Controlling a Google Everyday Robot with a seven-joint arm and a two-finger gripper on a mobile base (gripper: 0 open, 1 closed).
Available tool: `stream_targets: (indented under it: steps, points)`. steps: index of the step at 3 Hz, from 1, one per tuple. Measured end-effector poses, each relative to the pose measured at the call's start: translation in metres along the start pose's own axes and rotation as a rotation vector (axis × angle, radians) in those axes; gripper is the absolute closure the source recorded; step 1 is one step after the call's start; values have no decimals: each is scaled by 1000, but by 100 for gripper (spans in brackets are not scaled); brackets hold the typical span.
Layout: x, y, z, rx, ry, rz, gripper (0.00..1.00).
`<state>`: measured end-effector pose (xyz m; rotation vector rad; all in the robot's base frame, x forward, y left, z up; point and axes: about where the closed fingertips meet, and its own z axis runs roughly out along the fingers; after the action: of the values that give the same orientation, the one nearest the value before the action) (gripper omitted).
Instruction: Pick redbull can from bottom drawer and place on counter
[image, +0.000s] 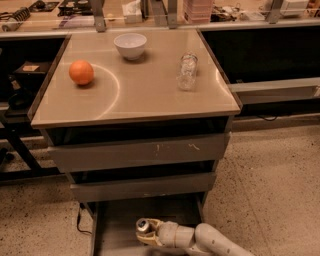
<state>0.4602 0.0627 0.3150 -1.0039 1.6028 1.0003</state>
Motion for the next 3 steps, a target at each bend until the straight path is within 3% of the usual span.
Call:
stream_targets:
  steps: [1, 3]
  points:
    - [-9, 0, 3, 1, 6, -4, 100]
    - [-68, -13, 3, 57, 19, 18, 100]
